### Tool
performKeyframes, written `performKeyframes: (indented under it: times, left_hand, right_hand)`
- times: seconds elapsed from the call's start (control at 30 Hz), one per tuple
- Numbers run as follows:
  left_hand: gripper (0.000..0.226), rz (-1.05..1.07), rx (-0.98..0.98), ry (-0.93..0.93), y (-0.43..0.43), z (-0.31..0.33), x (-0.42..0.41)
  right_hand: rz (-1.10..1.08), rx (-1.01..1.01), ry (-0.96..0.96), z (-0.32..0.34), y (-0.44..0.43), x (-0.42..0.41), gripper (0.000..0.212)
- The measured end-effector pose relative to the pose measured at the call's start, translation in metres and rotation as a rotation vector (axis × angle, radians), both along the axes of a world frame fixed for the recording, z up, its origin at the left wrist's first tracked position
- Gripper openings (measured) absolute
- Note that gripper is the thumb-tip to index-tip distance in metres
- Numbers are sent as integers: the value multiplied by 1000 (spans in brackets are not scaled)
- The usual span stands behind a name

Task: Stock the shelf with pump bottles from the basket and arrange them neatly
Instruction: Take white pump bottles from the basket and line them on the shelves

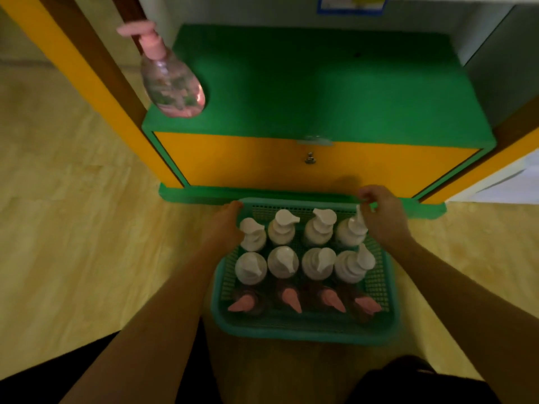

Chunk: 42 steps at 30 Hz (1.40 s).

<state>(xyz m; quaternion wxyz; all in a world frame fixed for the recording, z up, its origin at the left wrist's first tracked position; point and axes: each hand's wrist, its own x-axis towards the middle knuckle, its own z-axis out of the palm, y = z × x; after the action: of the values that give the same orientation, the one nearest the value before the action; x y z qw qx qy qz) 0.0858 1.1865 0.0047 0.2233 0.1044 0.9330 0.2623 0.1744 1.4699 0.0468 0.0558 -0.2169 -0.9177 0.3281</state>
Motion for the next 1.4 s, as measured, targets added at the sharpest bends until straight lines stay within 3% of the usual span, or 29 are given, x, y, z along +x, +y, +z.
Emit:
performKeyframes:
  times: [0.1, 0.23, 0.4, 0.73, 0.93, 1.17, 1.4]
  left_hand:
    - [61, -115, -44, -19, 3, 5, -2]
    - [51, -98, 54, 24, 4, -1, 3]
    - [49, -57, 158, 11, 4, -20, -1]
    - [37, 144, 365, 32, 3, -36, 15]
    - [35, 112, 528, 62, -3, 34, 0]
    - [34, 68, 695, 66, -9, 160, 6]
    - [37, 127, 799, 294, -12, 261, 33]
  right_hand:
    - [290, -39, -93, 1, -38, -18, 30]
    - [534, 65, -250, -19, -73, -29, 45]
    - [507, 102, -269, -42, -88, -38, 53]
    - [404, 45, -243, -51, -97, -48, 36]
    - [357, -118, -70, 4, -86, -41, 40]
    - [384, -133, 80, 119, -84, -33, 42]
    - [348, -98, 262, 223, -91, -14, 41]
